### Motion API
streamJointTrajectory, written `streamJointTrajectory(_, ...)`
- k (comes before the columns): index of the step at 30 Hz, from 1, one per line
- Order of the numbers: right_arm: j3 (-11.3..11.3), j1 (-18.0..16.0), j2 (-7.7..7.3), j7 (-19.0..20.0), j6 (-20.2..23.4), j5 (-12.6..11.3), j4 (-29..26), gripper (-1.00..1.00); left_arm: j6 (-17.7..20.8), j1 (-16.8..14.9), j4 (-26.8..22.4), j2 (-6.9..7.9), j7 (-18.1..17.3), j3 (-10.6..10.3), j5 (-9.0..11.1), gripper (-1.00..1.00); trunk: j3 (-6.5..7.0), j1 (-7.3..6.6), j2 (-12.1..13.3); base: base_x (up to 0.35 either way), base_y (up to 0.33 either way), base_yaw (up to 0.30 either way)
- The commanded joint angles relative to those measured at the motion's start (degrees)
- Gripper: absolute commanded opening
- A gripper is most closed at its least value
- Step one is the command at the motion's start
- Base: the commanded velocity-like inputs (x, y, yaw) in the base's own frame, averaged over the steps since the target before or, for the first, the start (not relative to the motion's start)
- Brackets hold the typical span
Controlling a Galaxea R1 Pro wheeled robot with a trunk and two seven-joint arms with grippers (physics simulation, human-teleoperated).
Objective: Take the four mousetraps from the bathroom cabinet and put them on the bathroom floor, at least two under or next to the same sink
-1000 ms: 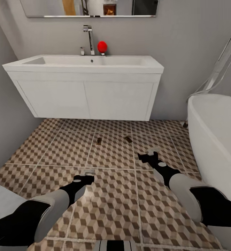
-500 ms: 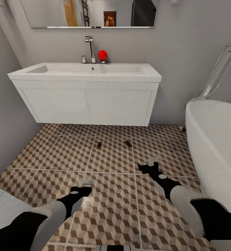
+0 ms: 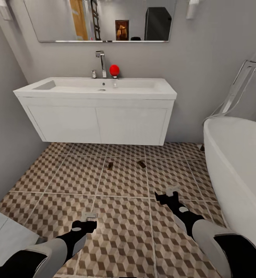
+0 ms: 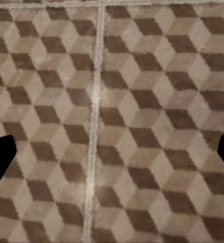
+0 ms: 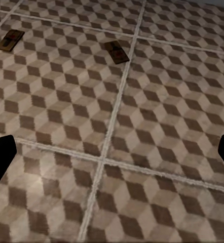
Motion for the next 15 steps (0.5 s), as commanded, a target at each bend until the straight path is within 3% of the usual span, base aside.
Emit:
streamJointTrajectory(1,0.37,0.44,-0.03,-0.04,-0.24,0.09,0.05,1.00,-0.57,0.27,0.52,0.00,0.11,-0.48,0.51,1.00,0.24,-0.23,0.40,0.000,0.000,0.000)
streamJointTrajectory(15,0.35,4.41,-0.51,-0.06,-2.70,0.05,0.13,1.00,-4.03,3.54,1.12,1.09,0.02,-0.48,0.51,1.00,4.05,-3.31,6.01,0.000,0.000,0.000)
